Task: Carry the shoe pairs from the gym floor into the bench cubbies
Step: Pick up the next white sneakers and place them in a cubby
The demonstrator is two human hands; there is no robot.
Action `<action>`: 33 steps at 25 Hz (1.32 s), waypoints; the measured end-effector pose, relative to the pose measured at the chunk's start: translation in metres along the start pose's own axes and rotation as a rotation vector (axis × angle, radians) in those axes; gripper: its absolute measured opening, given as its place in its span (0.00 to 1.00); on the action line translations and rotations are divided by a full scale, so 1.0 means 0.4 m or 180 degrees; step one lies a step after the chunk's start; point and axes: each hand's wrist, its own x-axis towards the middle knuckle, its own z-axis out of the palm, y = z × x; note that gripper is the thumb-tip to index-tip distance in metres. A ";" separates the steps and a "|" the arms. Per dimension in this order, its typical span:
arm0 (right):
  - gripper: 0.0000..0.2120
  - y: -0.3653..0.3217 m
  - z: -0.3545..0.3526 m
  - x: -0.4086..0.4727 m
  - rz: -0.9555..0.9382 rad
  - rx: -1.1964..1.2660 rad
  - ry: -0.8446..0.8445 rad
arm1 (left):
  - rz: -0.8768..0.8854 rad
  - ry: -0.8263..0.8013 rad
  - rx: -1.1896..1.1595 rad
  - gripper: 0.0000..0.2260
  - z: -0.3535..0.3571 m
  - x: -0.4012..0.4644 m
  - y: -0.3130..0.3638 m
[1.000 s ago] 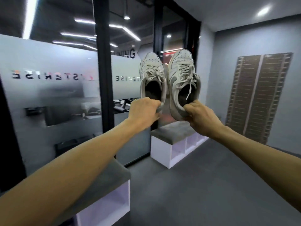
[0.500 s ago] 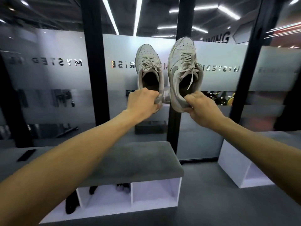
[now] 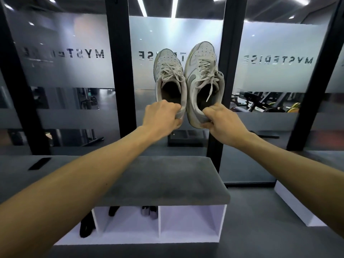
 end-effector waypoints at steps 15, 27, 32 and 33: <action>0.17 0.131 0.912 -0.392 0.0060 0.0272 -0.0145 | 0.0012 -0.0289 0.0044 0.14 0.897 -0.401 -0.061; 0.15 -0.024 1.275 -0.957 0.0250 0.0649 -0.0842 | -0.0088 -0.1280 -0.0262 0.12 1.237 -0.971 0.027; 0.13 -0.010 1.390 -1.089 0.0408 0.0817 -0.1251 | -0.0138 -0.1673 -0.0427 0.12 1.402 -1.081 0.064; 0.13 0.003 1.421 -1.100 0.0441 0.0814 -0.1344 | -0.0149 -0.1757 -0.0447 0.12 1.438 -1.091 0.065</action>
